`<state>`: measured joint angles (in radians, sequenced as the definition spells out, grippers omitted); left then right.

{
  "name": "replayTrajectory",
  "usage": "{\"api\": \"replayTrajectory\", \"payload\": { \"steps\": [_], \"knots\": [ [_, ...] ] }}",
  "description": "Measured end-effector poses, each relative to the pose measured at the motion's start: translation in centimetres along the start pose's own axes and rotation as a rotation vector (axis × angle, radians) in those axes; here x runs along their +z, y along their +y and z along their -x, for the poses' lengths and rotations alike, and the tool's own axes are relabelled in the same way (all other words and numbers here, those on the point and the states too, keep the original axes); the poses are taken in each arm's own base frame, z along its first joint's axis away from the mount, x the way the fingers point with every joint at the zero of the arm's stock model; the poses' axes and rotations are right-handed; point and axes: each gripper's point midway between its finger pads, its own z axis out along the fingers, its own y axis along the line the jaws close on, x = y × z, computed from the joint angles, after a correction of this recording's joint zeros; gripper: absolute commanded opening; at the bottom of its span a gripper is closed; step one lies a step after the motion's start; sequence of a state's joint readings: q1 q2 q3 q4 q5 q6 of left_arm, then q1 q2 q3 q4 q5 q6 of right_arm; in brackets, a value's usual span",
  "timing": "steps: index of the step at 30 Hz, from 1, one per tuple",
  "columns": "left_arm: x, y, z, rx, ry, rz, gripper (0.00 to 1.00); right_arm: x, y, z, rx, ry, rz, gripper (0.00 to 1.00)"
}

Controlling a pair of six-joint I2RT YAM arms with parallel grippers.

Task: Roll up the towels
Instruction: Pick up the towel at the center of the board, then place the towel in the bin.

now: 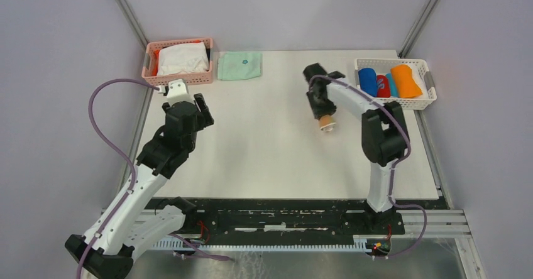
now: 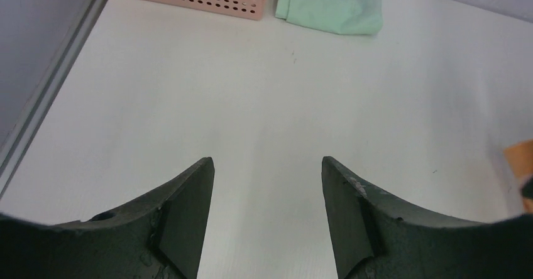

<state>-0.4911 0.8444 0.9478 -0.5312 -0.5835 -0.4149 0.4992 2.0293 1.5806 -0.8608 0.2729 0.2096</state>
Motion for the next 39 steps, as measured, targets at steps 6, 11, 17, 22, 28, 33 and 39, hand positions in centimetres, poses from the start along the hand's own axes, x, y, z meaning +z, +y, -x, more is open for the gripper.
{"api": "replayTrajectory", "payload": {
  "steps": [6,11,17,22,28,33,39],
  "knots": [
    [0.9,0.8,-0.7,0.043,-0.013,0.047,0.71,-2.6,-12.8,3.1,0.169,-0.077,0.011,0.28],
    [2.2,0.9,-1.8,0.085,0.014,0.087,0.71,-5.3,-22.0,5.8,0.276,-0.210,0.019,0.28],
    [3.5,1.1,-3.0,0.121,0.047,0.125,0.71,-4.6,-29.1,7.7,0.319,-0.293,0.036,0.28],
    [4.0,1.2,-3.7,0.135,0.063,0.138,0.71,-0.6,-30.5,7.7,0.302,-0.259,0.083,0.29],
    [4.4,1.2,-4.2,0.154,0.077,0.144,0.71,3.6,-31.4,5.3,0.301,-0.163,0.081,0.28],
    [4.7,1.2,-4.6,0.164,0.090,0.148,0.71,4.3,-33.3,4.5,0.308,-0.156,0.024,0.29],
    [4.9,1.1,-4.8,0.169,0.096,0.150,0.71,4.5,-35.5,4.3,0.316,-0.173,-0.034,0.31]
  ]
}}
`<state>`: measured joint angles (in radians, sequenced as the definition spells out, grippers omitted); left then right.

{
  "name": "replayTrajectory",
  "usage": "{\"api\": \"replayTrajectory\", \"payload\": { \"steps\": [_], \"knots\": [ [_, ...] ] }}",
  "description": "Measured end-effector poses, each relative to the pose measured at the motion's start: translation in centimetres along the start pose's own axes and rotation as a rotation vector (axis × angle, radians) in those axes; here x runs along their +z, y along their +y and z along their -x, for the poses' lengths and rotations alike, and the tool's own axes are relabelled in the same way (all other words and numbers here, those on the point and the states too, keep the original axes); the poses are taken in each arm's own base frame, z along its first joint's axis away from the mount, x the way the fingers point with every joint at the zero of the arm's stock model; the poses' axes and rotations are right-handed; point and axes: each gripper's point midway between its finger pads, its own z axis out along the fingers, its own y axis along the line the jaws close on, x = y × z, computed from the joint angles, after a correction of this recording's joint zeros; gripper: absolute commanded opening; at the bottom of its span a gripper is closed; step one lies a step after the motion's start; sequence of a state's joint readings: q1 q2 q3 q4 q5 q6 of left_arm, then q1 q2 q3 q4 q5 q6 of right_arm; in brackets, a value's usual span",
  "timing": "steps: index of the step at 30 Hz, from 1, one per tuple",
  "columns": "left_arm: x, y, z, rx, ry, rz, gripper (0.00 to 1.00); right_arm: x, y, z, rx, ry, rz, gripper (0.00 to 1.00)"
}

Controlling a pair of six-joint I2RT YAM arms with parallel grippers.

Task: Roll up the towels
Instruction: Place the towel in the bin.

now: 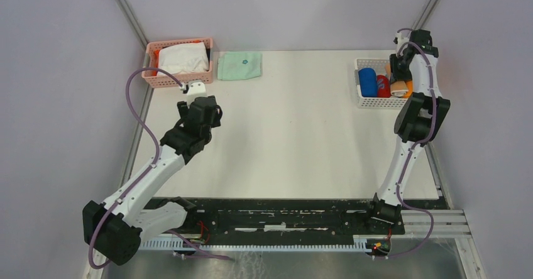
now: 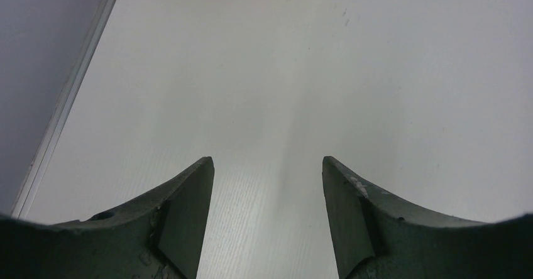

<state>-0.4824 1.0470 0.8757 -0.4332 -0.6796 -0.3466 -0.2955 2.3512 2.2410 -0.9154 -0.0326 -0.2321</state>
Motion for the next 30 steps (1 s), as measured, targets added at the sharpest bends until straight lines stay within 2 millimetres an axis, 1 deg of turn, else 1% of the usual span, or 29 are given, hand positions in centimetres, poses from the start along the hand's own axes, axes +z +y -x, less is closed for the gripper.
{"api": "replayTrajectory", "payload": {
  "steps": [5,9,12,20,30],
  "knots": [
    [0.1,-0.1,-0.1,0.004,0.004,0.001,0.71,0.8,-1.1,-0.1,0.013,-0.005,-0.027,0.36],
    [0.1,-0.1,-0.2,0.004,0.004,0.001,0.71,2.4,-1.0,-0.9,0.015,0.018,-0.024,0.38],
    [0.2,-0.1,-0.3,0.006,0.007,0.001,0.71,3.3,-0.5,-1.2,0.017,0.025,-0.008,0.43],
    [0.2,-0.1,-0.6,0.009,0.012,-0.004,0.71,3.3,0.0,-1.1,0.033,0.011,0.018,0.58],
    [0.1,-0.2,-0.2,-0.004,-0.002,-0.010,0.72,2.0,0.3,-0.8,0.058,-0.009,0.034,0.64]
  ]
}}
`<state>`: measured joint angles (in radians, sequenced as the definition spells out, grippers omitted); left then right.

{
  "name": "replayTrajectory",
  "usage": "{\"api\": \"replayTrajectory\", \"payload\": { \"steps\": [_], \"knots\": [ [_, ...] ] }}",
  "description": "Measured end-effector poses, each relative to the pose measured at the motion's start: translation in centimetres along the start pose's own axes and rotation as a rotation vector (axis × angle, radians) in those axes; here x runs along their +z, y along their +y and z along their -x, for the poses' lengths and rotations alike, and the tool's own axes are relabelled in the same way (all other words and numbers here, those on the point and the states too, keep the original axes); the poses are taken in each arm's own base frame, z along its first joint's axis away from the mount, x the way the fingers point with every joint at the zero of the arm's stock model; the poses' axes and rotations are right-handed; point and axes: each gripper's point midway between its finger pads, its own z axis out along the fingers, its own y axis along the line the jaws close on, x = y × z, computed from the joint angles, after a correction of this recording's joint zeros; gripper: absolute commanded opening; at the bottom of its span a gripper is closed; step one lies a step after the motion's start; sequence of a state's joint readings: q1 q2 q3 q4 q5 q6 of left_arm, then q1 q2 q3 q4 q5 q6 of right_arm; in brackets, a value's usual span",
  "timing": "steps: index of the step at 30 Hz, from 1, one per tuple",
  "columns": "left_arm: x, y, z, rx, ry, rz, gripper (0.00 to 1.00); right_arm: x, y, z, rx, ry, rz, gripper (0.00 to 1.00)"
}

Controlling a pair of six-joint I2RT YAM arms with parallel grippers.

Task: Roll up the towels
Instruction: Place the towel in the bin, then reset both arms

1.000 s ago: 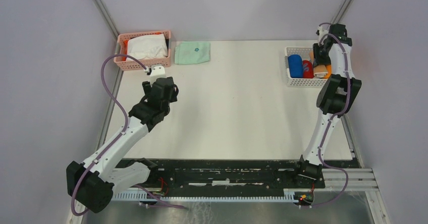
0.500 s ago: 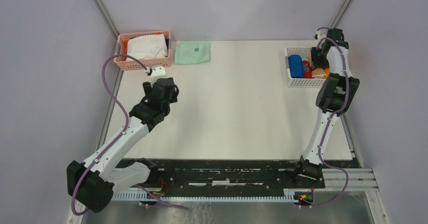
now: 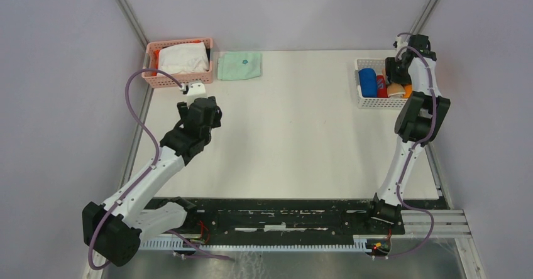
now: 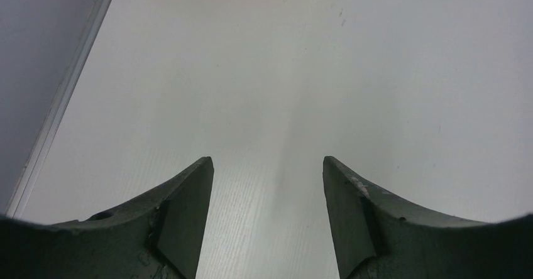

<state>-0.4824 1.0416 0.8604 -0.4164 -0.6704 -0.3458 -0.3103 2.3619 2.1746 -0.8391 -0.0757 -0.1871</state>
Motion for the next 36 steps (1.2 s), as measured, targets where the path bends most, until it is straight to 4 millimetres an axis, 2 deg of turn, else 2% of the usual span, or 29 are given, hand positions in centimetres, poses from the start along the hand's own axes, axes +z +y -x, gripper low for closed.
{"api": "replayTrajectory", "payload": {
  "steps": [6,10,14,18,21,26,29,33,35,36],
  "knots": [
    [0.0,0.0,0.0,-0.001,-0.001,-0.001,0.72,-0.6,0.2,-0.2,0.012,0.000,0.003,0.68],
    [-0.1,0.0,0.1,-0.003,-0.003,-0.002,0.73,-1.6,0.3,-0.1,0.029,-0.007,0.005,0.71],
    [-0.4,0.0,0.4,-0.013,-0.014,-0.013,0.75,-3.7,0.5,0.0,0.051,-0.027,0.000,0.74],
    [-1.1,0.1,1.1,-0.034,-0.036,-0.034,0.79,-7.0,0.7,0.1,0.091,-0.063,-0.018,0.75],
    [-1.8,0.4,1.8,-0.058,-0.063,-0.049,0.84,-10.1,1.3,-0.8,0.139,-0.089,-0.023,0.79],
    [-3.7,1.0,3.5,-0.112,-0.125,-0.088,0.89,-16.2,3.5,-3.1,0.237,-0.173,0.006,0.99],
    [-4.9,1.5,4.3,-0.141,-0.159,-0.113,0.91,-21.1,4.9,-4.2,0.290,-0.272,0.034,1.00],
    [-6.5,2.2,5.1,-0.172,-0.196,-0.147,0.93,-29.1,6.8,-5.4,0.345,-0.498,0.066,1.00],
    [-7.3,2.4,5.4,-0.181,-0.205,-0.166,0.93,-32.1,7.7,-6.2,0.367,-0.601,0.088,1.00],
    [-7.6,2.5,5.4,-0.182,-0.206,-0.176,0.94,-32.9,8.0,-6.5,0.375,-0.625,0.096,1.00]
  ]
}}
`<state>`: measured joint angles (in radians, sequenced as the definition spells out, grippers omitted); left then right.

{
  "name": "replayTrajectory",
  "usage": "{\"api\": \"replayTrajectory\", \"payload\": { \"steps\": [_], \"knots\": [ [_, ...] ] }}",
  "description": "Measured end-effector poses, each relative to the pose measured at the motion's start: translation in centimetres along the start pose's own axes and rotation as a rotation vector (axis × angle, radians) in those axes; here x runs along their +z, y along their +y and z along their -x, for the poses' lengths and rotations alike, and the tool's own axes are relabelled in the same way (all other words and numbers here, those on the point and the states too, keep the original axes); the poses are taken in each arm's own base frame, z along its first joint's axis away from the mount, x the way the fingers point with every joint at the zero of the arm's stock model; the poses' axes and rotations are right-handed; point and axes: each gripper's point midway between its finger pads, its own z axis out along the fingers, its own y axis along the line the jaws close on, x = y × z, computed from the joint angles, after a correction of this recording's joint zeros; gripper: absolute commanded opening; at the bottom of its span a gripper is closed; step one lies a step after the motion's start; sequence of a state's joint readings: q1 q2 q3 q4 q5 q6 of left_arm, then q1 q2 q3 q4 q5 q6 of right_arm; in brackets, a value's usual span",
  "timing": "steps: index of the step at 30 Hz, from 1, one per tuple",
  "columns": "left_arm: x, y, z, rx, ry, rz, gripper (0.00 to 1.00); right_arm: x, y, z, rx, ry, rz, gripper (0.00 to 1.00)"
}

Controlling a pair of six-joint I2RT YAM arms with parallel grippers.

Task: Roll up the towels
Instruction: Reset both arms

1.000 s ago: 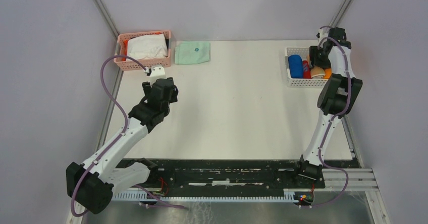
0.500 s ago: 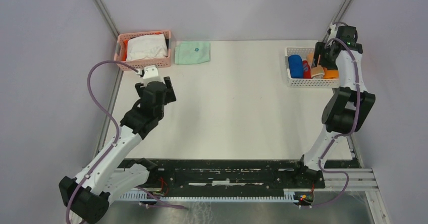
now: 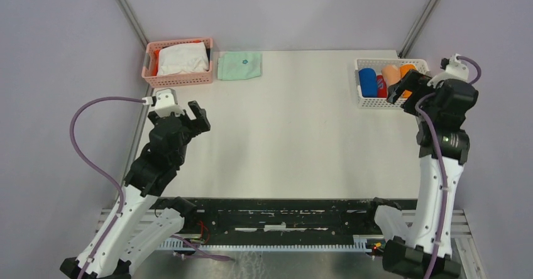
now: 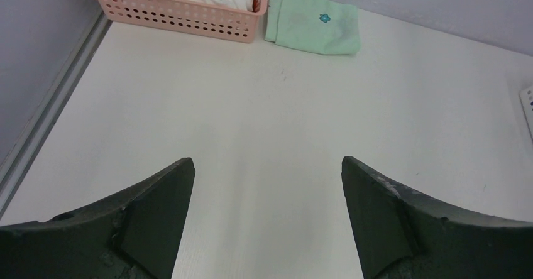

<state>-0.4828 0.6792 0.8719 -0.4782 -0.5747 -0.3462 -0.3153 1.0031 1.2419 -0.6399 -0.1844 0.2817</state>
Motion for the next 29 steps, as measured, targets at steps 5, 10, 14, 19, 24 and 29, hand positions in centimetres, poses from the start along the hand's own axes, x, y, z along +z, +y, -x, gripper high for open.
{"api": "replayTrajectory", "payload": {
  "steps": [5,10,14,19,24,29],
  "knots": [
    [-1.4,0.3,0.3,-0.007,-0.001,-0.029,0.96,-3.7,1.4,-1.2,0.056,-0.090,0.047,1.00],
    [-2.8,1.2,0.4,-0.019,-0.014,-0.036,0.98,-4.1,2.8,-4.0,0.040,-0.056,0.092,1.00],
    [-3.2,1.7,-0.6,-0.035,-0.005,-0.033,1.00,-4.3,3.1,-6.0,0.018,-0.041,0.101,1.00],
    [-2.9,2.0,-2.5,-0.030,0.041,-0.019,0.99,-5.4,3.0,-6.6,-0.013,-0.085,0.091,1.00],
    [-2.6,2.3,-3.9,-0.020,0.074,-0.006,0.99,-5.0,2.8,-6.8,-0.019,-0.092,0.074,1.00],
    [-2.3,2.3,-4.6,-0.011,0.092,0.001,0.99,-4.7,2.4,-7.1,-0.020,-0.084,0.054,1.00]
  ]
}}
